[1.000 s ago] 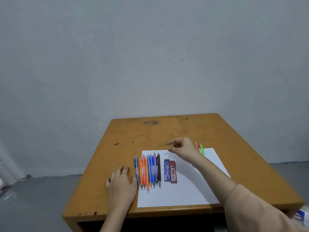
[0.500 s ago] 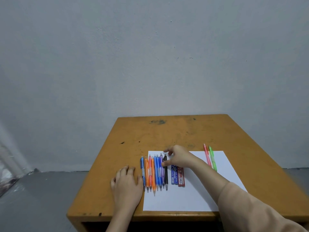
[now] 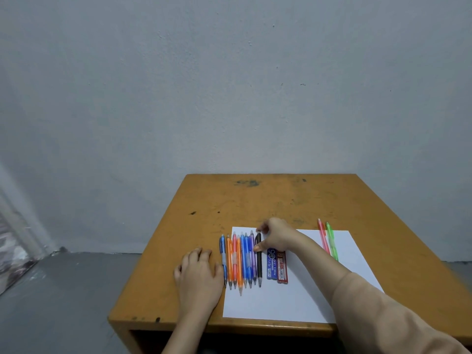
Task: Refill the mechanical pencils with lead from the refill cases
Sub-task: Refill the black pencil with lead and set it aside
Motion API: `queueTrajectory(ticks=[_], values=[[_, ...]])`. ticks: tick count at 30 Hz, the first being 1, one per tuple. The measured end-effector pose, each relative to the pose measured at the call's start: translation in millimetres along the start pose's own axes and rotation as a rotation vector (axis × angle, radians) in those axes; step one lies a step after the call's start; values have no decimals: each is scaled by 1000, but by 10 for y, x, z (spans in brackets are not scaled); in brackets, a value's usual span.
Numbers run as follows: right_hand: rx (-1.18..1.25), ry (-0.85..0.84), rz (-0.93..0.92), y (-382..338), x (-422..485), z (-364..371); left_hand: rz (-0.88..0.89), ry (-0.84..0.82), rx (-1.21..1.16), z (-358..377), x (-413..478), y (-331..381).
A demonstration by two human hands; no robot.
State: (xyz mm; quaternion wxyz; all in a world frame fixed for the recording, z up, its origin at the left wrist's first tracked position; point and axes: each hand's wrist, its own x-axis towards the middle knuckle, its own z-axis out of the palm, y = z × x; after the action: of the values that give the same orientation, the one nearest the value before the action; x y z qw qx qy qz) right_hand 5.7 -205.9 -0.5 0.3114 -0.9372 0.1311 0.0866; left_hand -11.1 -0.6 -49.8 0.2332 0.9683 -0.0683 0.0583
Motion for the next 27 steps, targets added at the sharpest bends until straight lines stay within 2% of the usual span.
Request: queueTrajectory(ticks=[6,10,13,20,27], values=[[202,30,-61,-65,-133,-79,4,14,-8,10,1,-9],[529,77,-52,-115,-269,-105,14,33,-19,12,-7,-10],[625,170,-83,-132,-367,-127,37,56,-75,18,-16,-14],[765,380,-187,-154,-643,-99,257,160,-227,46,-77,33],[860,446,-251,-126,-852,105,559,196,-418,66,-192,224]])
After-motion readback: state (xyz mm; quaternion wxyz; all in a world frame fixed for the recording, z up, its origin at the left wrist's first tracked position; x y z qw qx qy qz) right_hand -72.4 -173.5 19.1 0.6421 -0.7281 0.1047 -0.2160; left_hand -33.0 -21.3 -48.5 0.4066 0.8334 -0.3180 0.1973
